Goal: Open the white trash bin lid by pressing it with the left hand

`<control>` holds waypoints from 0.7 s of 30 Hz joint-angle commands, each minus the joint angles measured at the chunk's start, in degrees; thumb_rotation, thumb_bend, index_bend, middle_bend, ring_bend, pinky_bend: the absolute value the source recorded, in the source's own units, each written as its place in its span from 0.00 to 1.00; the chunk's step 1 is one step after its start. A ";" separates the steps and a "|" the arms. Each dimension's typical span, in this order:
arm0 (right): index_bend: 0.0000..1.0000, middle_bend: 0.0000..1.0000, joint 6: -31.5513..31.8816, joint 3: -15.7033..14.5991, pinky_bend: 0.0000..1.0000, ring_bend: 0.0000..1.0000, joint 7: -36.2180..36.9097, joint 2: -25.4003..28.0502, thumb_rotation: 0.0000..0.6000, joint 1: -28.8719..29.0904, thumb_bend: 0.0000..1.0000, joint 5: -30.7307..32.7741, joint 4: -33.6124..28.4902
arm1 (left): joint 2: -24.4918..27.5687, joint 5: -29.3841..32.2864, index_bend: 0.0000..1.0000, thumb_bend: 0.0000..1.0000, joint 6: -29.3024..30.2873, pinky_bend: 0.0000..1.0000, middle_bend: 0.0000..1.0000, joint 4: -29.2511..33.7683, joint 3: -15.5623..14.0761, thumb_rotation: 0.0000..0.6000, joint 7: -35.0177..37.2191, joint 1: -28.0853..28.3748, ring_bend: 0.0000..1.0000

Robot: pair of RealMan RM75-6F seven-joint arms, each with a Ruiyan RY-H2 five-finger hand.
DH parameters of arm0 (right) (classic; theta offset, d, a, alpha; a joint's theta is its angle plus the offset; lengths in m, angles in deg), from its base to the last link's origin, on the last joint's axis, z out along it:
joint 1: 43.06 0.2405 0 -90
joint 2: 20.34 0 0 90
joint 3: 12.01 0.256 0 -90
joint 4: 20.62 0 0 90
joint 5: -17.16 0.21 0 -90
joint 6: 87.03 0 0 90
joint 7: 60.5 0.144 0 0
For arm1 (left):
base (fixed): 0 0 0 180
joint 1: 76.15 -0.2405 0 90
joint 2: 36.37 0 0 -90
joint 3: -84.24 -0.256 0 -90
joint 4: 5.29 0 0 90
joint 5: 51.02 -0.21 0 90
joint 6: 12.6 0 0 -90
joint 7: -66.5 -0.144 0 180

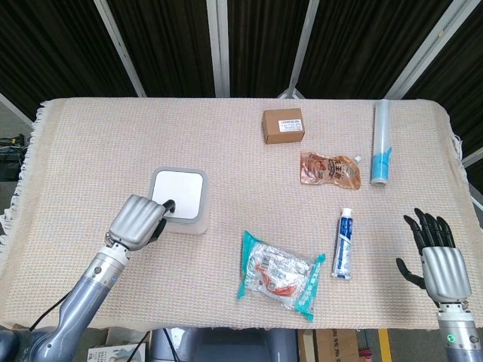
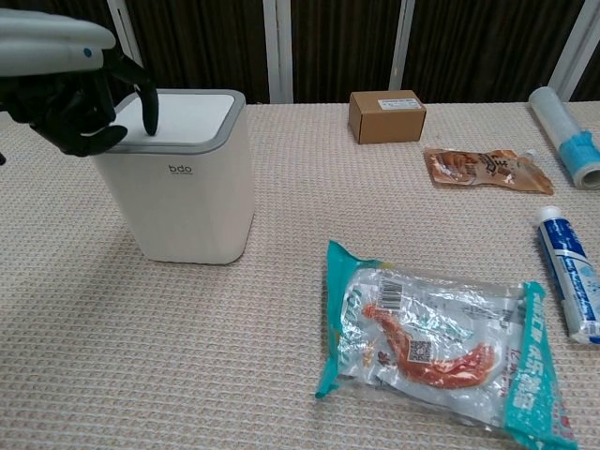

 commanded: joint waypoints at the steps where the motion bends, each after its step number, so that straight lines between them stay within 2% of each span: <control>1: 0.13 0.02 -0.05 -0.07 0.04 0.03 0.01 -0.07 1.00 0.03 0.30 -0.12 0.00 | 0.47 -8.32 0.38 0.60 7.23 0.69 0.77 2.64 0.44 1.00 2.36 -3.21 0.64; 4: 0.13 0.02 -0.08 -0.21 0.04 0.03 -0.21 -0.13 1.00 0.04 0.30 -0.34 0.01 | 0.76 -14.63 0.36 0.52 13.00 0.64 0.63 4.45 -1.33 1.00 1.66 -6.53 0.53; 6: 0.13 0.02 -0.19 -0.28 0.04 0.03 -0.37 -0.19 1.00 0.07 0.30 -0.36 -0.03 | 1.11 -18.12 0.34 0.46 16.57 0.53 0.51 5.77 -3.85 1.00 0.61 -9.52 0.42; 9: 0.13 0.02 -0.17 -0.36 0.04 0.03 -0.59 -0.29 1.00 0.06 0.30 -0.48 -0.05 | 2.04 -23.07 0.32 0.40 20.60 0.36 0.40 7.15 -9.35 1.00 -0.08 -14.75 0.29; 11: 0.13 0.02 -0.15 -0.41 0.04 0.03 -0.67 -0.32 1.00 0.03 0.30 -0.53 -0.09 | 2.53 -25.19 0.31 0.38 22.12 0.30 0.35 6.69 -12.14 1.00 1.35 -17.46 0.24; 16: 0.13 0.02 -0.88 -1.35 0.04 0.03 0.35 0.60 1.00 0.26 0.30 -1.93 -0.16 | 3.61 -30.06 0.25 0.34 26.16 0.14 0.23 0.15 -18.33 1.00 9.90 -24.84 0.11; 21: 0.12 0.01 -1.85 -2.37 0.03 0.03 1.27 1.90 1.00 0.75 0.30 -3.67 0.18 | 3.84 -30.92 0.24 0.33 28.35 0.08 0.18 -7.94 -21.43 1.00 20.94 -30.02 0.06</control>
